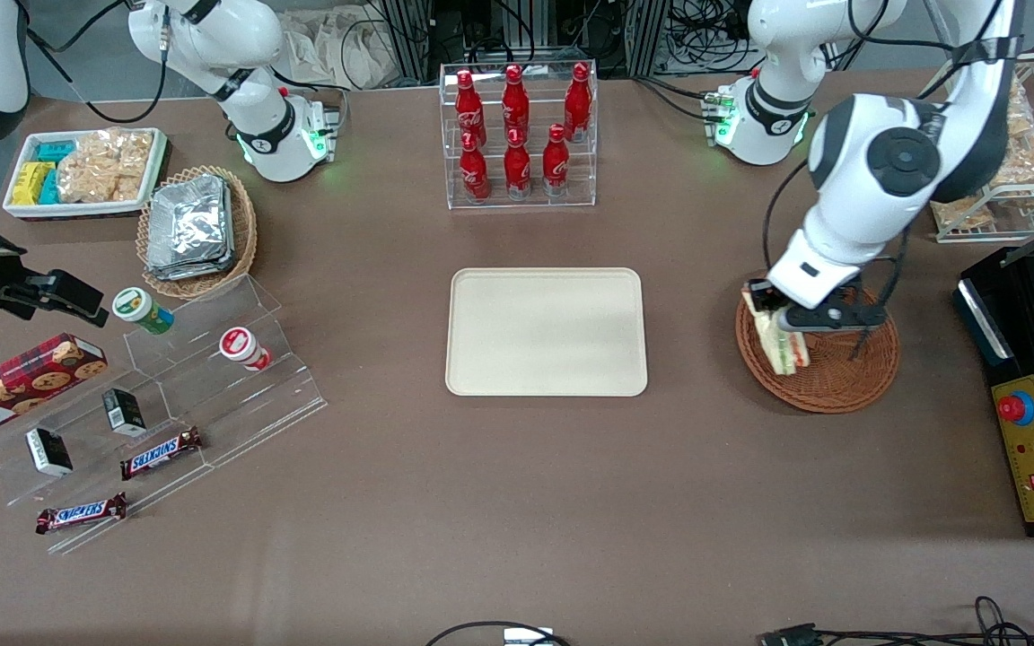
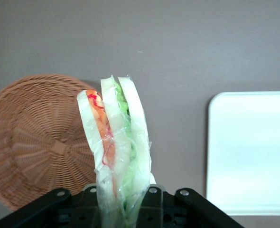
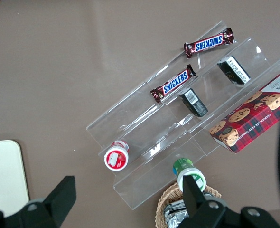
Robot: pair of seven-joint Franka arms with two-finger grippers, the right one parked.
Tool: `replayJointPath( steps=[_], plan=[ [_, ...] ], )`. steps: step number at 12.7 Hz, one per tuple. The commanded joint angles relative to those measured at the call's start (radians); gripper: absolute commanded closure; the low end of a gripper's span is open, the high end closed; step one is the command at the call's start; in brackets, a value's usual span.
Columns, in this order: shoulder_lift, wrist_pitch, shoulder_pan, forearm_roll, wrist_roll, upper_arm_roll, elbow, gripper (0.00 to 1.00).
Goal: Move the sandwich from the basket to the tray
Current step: 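Lift the sandwich and carry it with the left gripper toward the tray, then lower the held sandwich onto the cream tray with the left gripper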
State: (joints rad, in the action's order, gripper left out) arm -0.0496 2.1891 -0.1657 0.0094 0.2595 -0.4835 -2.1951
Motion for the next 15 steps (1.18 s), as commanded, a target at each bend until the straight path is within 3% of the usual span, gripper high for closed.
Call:
replayJointPath(
  steps=[1,4,8,10,15],
  plan=[
    [0.031,0.023,-0.005,0.033,-0.002,-0.084,0.024,0.94],
    [0.048,0.026,-0.005,0.058,0.018,-0.165,0.023,0.87],
    [0.105,0.084,0.003,0.07,0.092,-0.273,0.02,0.87],
    [0.175,0.107,0.052,0.163,0.2,-0.276,0.024,0.87],
    [0.428,0.187,0.123,0.512,0.528,-0.276,0.063,0.87]
  ],
)
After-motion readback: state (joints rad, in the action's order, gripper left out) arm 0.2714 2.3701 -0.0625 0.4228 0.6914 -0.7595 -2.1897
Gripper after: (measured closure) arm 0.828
